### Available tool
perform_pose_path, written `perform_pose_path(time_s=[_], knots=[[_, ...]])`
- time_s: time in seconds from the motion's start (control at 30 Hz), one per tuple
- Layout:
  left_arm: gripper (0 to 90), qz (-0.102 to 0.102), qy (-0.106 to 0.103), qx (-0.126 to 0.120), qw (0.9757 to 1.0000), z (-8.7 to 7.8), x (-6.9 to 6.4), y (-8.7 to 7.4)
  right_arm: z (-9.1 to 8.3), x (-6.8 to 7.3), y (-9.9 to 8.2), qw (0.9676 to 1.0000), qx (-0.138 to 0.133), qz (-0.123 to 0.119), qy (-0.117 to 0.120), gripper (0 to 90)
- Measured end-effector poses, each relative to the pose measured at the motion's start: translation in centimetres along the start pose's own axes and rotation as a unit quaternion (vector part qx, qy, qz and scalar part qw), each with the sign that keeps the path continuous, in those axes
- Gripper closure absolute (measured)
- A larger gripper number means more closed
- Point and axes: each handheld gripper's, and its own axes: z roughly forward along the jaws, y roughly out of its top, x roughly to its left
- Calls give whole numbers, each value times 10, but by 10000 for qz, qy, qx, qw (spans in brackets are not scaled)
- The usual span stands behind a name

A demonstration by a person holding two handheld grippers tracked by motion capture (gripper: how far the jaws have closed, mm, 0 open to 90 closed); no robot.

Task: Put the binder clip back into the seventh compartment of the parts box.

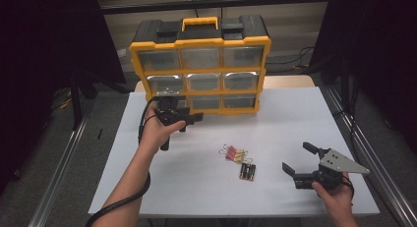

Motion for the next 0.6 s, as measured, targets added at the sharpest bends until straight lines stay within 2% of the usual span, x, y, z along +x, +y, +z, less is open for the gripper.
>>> perform_pose_path(time_s=[0.27,0.37,0.6], knots=[[244,152,-140,41,9998,9,-14,-14,0,0,0,10000,0,6,-4,6],[233,203,-239,51,9995,12,-18,-19,0,1,0,10000,7,6,17,6],[211,337,-303,87,9989,19,-27,-30,0,1,0,10000,6,6,15,6]])
